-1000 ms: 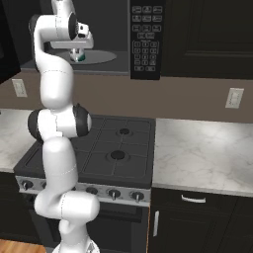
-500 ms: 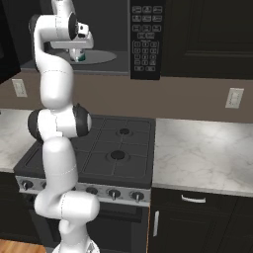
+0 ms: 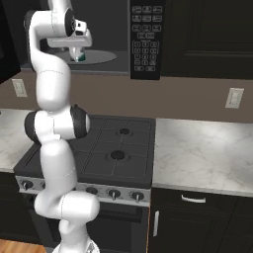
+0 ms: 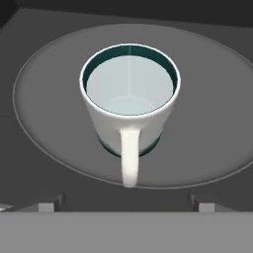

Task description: Pick the mug from the counter and place it inside the microwave. Then close the microwave.

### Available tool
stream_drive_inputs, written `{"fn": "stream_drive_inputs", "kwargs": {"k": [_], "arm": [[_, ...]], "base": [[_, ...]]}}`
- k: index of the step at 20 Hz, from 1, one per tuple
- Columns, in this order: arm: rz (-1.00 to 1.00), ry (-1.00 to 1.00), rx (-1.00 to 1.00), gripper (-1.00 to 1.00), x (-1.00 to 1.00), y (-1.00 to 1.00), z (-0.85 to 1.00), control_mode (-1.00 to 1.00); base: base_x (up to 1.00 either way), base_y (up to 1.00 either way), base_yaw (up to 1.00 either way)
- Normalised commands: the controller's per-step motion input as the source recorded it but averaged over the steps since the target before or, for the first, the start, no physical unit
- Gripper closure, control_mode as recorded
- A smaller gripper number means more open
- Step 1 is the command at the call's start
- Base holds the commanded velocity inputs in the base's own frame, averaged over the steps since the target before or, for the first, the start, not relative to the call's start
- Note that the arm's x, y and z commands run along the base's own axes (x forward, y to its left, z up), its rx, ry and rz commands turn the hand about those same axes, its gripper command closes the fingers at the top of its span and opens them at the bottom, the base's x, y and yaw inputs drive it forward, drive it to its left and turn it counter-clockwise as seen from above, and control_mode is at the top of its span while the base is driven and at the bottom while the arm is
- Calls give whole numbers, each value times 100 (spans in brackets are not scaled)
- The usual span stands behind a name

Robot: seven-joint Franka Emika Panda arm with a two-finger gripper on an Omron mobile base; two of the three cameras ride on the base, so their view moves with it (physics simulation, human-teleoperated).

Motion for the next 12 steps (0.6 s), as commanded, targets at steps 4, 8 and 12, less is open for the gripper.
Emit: {"fn": "stream_drive_inputs", "kwargs": {"k": [4,8,12], "arm": [[0,-7,0,-100,-60,-23,0,-100],[0,-9,0,-100,-59,-22,0,-100],[0,-17,0,-100,-69,-16,0,-100]], "base": [[0,0,0],[0,0,0],[0,0,0]]}}
